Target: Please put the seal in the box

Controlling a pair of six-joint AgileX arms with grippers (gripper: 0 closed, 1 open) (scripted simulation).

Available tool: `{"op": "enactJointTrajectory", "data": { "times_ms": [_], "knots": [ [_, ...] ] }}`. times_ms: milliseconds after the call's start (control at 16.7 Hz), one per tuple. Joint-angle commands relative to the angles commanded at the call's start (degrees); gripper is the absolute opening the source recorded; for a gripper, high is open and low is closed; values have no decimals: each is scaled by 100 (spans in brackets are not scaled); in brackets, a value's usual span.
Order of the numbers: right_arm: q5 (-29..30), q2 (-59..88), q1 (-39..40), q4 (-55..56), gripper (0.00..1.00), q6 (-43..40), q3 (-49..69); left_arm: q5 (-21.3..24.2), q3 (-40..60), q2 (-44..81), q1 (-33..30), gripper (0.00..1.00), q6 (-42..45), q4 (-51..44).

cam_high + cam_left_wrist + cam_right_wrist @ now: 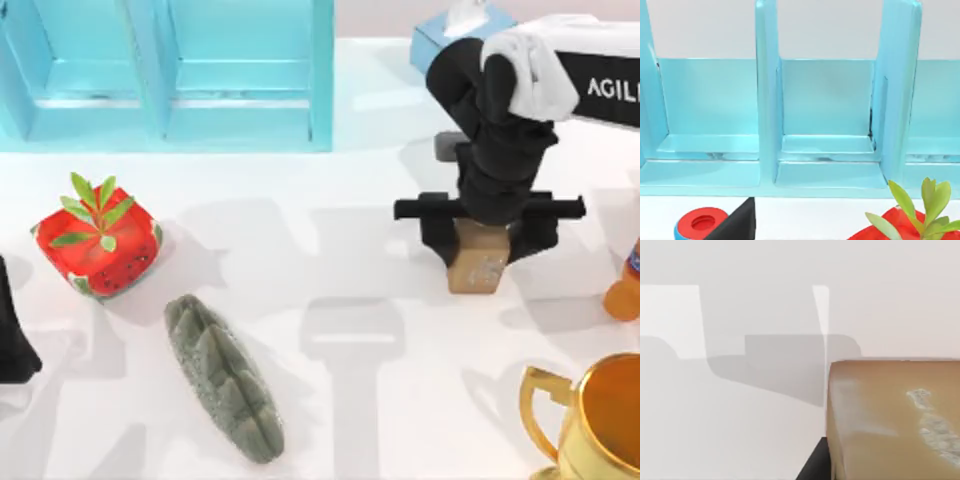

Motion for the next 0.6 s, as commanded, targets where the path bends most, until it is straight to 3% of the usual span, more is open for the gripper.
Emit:
{"op": "enactJointTrajectory", "data": {
  "times_ms": [180,600],
  "knots": [
    [0,0,0,0,2,0,0,0,0,0,0,100,0,0],
    [0,0,0,0,0,0,0,0,0,0,0,100,0,0]
  ]
}}
